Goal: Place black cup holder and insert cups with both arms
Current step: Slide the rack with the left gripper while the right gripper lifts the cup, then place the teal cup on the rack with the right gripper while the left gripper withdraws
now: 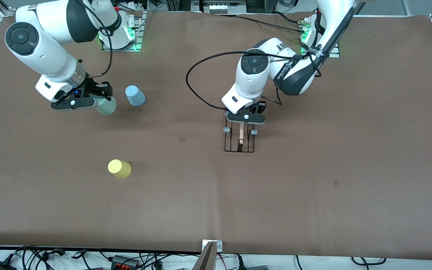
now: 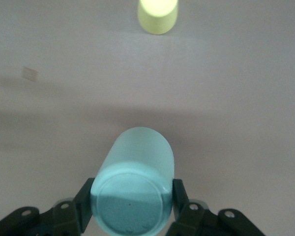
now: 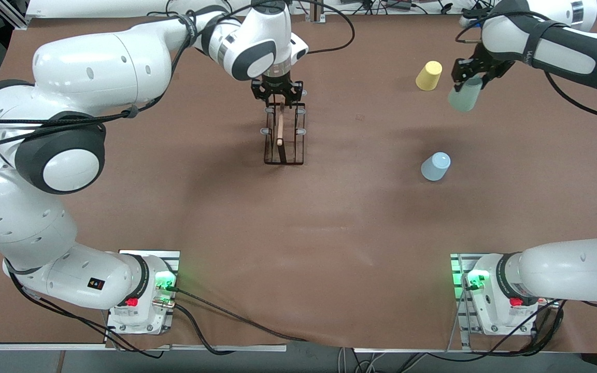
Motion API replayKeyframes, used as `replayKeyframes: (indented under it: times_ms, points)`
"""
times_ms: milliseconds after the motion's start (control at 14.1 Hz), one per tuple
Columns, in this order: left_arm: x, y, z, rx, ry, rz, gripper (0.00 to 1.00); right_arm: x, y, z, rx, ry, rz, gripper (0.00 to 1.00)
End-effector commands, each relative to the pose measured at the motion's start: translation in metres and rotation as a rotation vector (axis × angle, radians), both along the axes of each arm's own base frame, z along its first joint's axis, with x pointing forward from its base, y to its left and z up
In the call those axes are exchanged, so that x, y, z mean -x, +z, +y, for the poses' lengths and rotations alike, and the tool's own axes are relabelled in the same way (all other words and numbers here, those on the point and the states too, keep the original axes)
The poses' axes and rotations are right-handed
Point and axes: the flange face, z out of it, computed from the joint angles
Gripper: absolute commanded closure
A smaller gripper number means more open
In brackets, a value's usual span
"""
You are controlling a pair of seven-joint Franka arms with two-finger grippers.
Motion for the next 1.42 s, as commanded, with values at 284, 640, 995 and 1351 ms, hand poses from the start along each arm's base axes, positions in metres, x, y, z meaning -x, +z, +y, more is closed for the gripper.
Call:
replayKeyframes:
  times_ms: [284, 640, 995, 1351]
  points:
    - [-0.042, 0.102, 0.084, -0.115, -0.142, 0.059, 0.00, 0.025, 0.025, 0.169, -0.066, -0.324, -0.047, 0.88]
    - [-0.087, 0.141, 0.212, -0.117, -0.154, 0.122, 0.00, 0.065, 0.017, 0.301, -0.118, -0.511, -0.061, 0.88]
    - [-0.116, 0.187, 0.361, 0.030, -0.190, 0.075, 0.00, 0.100, -0.022, 0.389, -0.121, -0.569, -0.126, 0.89]
    - [-0.110, 0.195, 0.457, 0.122, -0.264, 0.108, 0.00, 0.111, -0.057, 0.424, -0.107, -0.571, -0.148, 0.89]
